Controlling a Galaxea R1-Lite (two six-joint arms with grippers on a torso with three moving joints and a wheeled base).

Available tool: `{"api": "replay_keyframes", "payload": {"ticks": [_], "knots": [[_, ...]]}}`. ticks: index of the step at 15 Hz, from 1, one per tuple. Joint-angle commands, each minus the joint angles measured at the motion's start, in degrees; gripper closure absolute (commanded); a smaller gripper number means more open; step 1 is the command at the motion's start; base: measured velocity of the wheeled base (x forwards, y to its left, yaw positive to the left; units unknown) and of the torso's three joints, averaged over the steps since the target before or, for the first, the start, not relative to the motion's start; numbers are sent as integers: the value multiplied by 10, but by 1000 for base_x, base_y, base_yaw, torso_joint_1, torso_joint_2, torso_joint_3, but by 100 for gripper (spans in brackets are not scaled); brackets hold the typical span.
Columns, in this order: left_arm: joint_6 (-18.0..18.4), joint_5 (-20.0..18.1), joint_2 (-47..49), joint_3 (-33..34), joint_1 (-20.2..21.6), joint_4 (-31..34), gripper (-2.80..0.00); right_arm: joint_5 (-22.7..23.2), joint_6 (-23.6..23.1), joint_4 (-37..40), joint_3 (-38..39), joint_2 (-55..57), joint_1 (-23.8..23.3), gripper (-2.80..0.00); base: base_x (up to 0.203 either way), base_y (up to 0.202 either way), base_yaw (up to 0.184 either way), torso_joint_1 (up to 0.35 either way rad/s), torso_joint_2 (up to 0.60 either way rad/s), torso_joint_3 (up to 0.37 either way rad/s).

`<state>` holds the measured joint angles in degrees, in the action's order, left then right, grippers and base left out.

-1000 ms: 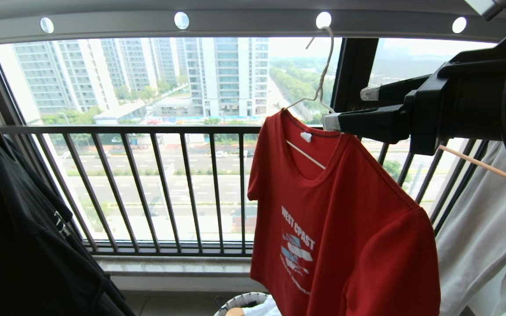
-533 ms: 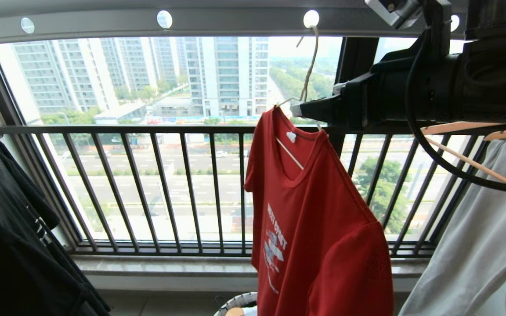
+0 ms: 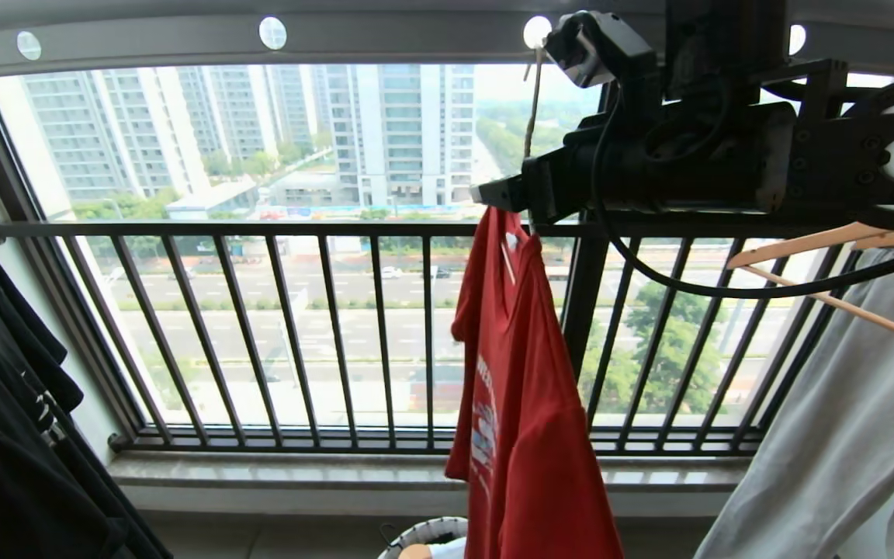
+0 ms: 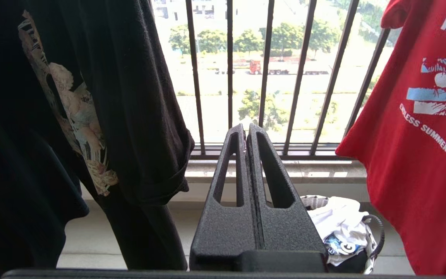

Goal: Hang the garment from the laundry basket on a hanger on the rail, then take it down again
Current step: Take the clothes off the clothes rack

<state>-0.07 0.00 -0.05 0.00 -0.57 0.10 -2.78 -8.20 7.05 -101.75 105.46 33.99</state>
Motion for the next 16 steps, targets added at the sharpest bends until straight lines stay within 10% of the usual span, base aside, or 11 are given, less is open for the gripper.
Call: {"api": "replay_keyframes", "payload": {"ticks": [1, 16], "knots": [[0, 0, 0, 0, 0, 0, 0, 0, -5, 2, -7, 17, 0, 0, 0, 0, 0, 0, 0, 0], [0, 0, 0, 0, 0, 0, 0, -8, 0, 1, 1, 3, -5, 0, 0, 0, 0, 0, 0, 0]]}}
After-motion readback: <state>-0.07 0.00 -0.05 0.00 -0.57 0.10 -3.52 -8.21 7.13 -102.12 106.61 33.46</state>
